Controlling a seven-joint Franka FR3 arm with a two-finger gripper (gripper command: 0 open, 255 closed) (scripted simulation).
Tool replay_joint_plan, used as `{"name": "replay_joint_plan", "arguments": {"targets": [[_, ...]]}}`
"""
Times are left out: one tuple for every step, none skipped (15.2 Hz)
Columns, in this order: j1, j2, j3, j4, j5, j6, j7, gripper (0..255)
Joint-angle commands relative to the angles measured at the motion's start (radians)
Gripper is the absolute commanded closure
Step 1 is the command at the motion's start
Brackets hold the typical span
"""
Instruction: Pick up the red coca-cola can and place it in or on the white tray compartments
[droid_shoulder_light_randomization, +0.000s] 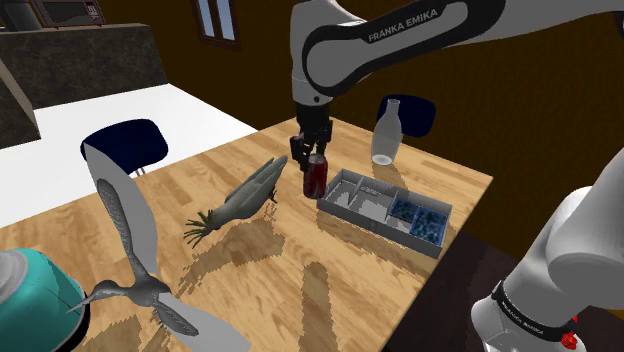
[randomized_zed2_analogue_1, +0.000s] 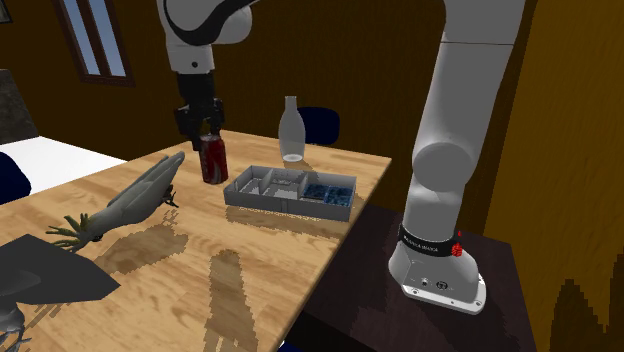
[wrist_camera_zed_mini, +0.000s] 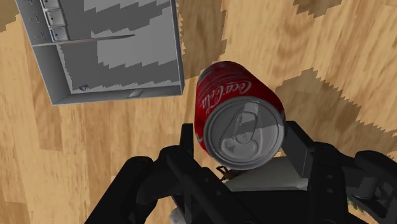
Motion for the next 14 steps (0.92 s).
{"name": "replay_joint_plan", "arguments": {"targets": [[-0.001, -0.005, -0.001, 0.021, 0.002, -0.026, -0.002, 255], [-0.009, -0.037, -0.011, -0.008, 0.010, -0.028, -0.024, 255], [-0.017, -0.069, -0.022, -0.036, 0.017, -0.031, -0.046, 255], [-0.024, -0.100, -0.033, -0.063, 0.023, -0.035, -0.068, 255], [-0.032, -0.130, -0.045, -0.088, 0.029, -0.039, -0.090, 255], [-0.039, -0.160, -0.058, -0.112, 0.033, -0.044, -0.112, 255], [-0.045, -0.189, -0.071, -0.135, 0.036, -0.050, -0.134, 255], [-0.052, -0.217, -0.085, -0.157, 0.038, -0.057, -0.155, 255], [-0.058, -0.245, -0.099, -0.178, 0.039, -0.064, -0.176, 255], [-0.065, -0.272, -0.113, -0.197, 0.039, -0.072, -0.198, 255], [-0.071, -0.299, -0.128, -0.215, 0.037, -0.080, -0.219, 255], [-0.078, -0.324, -0.143, -0.233, 0.035, -0.089, -0.240, 255], [-0.085, -0.349, -0.159, -0.249, 0.032, -0.099, -0.261, 255], [-0.093, -0.374, -0.174, -0.263, 0.028, -0.108, -0.282, 255]]}}
